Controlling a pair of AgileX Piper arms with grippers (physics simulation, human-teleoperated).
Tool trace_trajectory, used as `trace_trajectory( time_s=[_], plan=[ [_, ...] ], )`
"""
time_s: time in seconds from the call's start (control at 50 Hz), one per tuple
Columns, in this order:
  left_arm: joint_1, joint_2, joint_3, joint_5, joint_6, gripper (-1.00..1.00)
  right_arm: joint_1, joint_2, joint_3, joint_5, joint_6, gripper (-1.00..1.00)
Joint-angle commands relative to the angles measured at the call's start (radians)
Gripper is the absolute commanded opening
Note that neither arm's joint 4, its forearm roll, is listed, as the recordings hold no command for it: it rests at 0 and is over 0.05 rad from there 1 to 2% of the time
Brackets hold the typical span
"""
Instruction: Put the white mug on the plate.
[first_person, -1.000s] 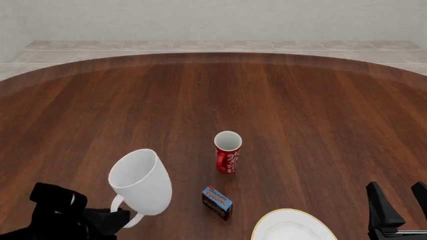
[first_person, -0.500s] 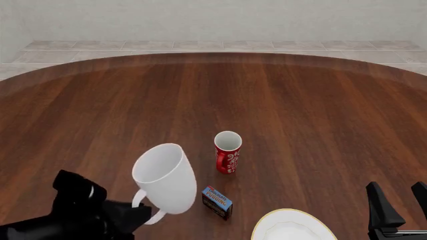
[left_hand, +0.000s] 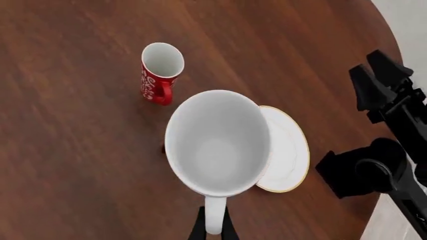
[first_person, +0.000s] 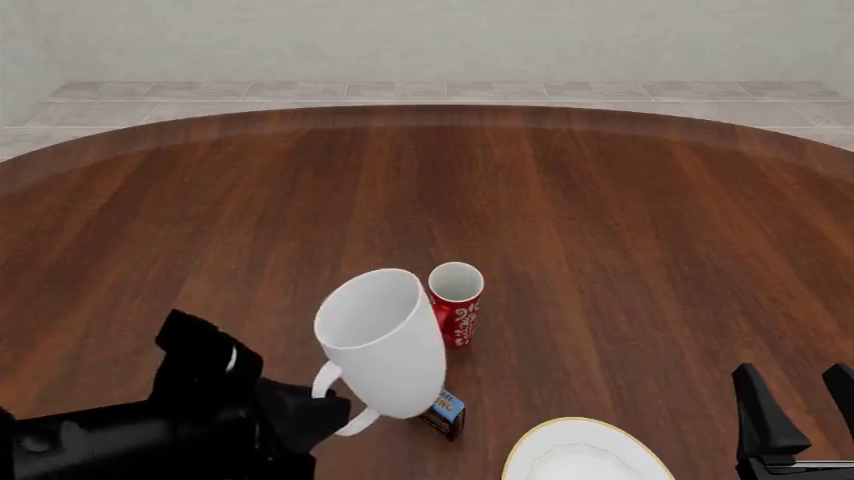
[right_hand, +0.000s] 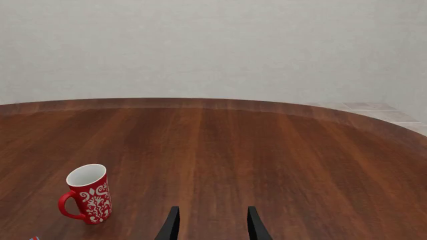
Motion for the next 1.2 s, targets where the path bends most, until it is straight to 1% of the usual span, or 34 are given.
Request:
trace_trajectory(
  time_s=[0.02,0.12,0.18,0.46,0.68,0.8,0.84,0.94,1.0,1.02,1.12,1.14,1.2],
  plan=[
    [-0.051,0.075,-0.062,-0.025,0.0,-1.0,-0.002,0.001,0.0,-0.001,0.0,1.0],
    [-0.071,0.111,-0.084,-0.045,0.002,-1.0,-0.002,0.001,0.0,-0.001,0.0,1.0],
    [-0.083,0.128,-0.096,-0.051,-0.009,-1.0,-0.002,0.001,0.0,-0.001,0.0,1.0],
    [-0.13,0.223,-0.126,-0.103,0.021,-1.0,-0.002,0.001,0.0,-0.001,0.0,1.0],
    [-0.149,0.294,-0.136,-0.152,0.043,-1.0,-0.002,0.001,0.0,-0.001,0.0,1.0],
    [-0.171,0.34,-0.156,-0.175,0.042,-1.0,-0.002,0.001,0.0,-0.001,0.0,1.0],
    [-0.188,0.362,-0.165,-0.183,0.029,-1.0,-0.002,0.001,0.0,-0.001,0.0,1.0],
    [-0.192,0.384,-0.163,-0.208,0.04,-1.0,-0.002,0.001,0.0,-0.001,0.0,1.0],
    [-0.197,0.377,-0.167,-0.219,0.02,-1.0,-0.002,0.001,0.0,-0.001,0.0,1.0],
    [-0.206,0.395,-0.174,-0.215,0.013,-1.0,-0.002,0.001,0.0,-0.001,0.0,1.0],
    [-0.208,0.428,-0.165,-0.249,0.042,-1.0,-0.002,0.001,0.0,-0.001,0.0,1.0],
    [-0.22,0.446,-0.171,-0.251,0.032,-1.0,-0.002,0.001,0.0,-0.001,0.0,1.0],
    [-0.232,0.463,-0.175,-0.266,0.038,-1.0,-0.002,0.001,0.0,-0.001,0.0,1.0]
  ],
)
